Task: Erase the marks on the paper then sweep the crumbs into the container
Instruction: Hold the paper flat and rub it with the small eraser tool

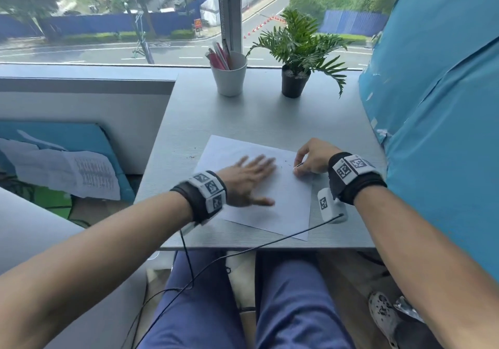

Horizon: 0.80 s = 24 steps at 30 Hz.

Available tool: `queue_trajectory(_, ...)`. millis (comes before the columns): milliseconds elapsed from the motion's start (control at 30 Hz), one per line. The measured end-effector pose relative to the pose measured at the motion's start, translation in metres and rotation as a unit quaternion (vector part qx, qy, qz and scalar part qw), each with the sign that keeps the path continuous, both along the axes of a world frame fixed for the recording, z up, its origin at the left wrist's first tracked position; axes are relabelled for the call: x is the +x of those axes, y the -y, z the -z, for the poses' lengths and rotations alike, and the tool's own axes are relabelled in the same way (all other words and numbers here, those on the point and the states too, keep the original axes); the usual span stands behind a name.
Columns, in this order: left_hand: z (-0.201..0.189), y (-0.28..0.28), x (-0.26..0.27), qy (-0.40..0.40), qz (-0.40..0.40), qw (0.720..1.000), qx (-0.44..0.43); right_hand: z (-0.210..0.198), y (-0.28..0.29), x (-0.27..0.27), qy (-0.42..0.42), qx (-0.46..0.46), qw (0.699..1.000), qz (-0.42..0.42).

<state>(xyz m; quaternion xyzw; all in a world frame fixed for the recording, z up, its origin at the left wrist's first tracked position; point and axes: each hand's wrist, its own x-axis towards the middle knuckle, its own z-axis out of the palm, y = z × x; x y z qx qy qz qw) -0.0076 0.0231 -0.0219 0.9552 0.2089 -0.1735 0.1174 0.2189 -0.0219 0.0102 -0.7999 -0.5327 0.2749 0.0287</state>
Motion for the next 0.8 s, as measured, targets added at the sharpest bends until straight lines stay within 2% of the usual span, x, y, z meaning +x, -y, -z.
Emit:
queue_trajectory(67, 0.007, 0.015, 0.015, 0.003, 0.076, 0.996, -0.05, 0.001, 0.001, 0.001, -0.002, 0.005, 1.0, -0.005)
queue_trajectory(167, 0.013, -0.002, 0.019, 0.018, 0.06, 0.996, -0.057, 0.001, 0.001, -0.001, 0.001, 0.01, 1.0, -0.013)
queue_trajectory(267, 0.008, -0.038, 0.015, -0.01, -0.059, 0.998, -0.006, -0.001, 0.002, -0.003, 0.003, 0.006, 1.0, -0.006)
queue_trajectory(333, 0.001, -0.054, 0.013, -0.042, -0.173, 0.983, 0.042, -0.001, 0.002, -0.003, 0.002, 0.005, 1.0, -0.003)
queue_trajectory(400, -0.006, -0.052, 0.012, -0.04, -0.216, 0.973, 0.076, -0.001, 0.003, -0.004, -0.001, 0.008, 1.0, 0.003)
queue_trajectory(467, -0.009, -0.036, 0.011, -0.008, -0.172, 0.983, 0.064, -0.002, 0.005, -0.005, -0.002, 0.016, 1.0, 0.005)
queue_trajectory(567, -0.005, -0.003, 0.002, -0.01, -0.117, 0.993, -0.013, -0.002, 0.008, -0.007, -0.001, 0.025, 1.0, 0.005)
queue_trajectory(667, 0.007, 0.007, -0.011, -0.006, -0.117, 0.991, -0.066, 0.0, 0.009, -0.015, 0.009, 0.04, 0.999, -0.008)
queue_trajectory(800, 0.011, -0.001, -0.018, 0.004, -0.128, 0.99, -0.065, 0.001, 0.006, -0.039, -0.036, 0.087, 0.995, -0.027)
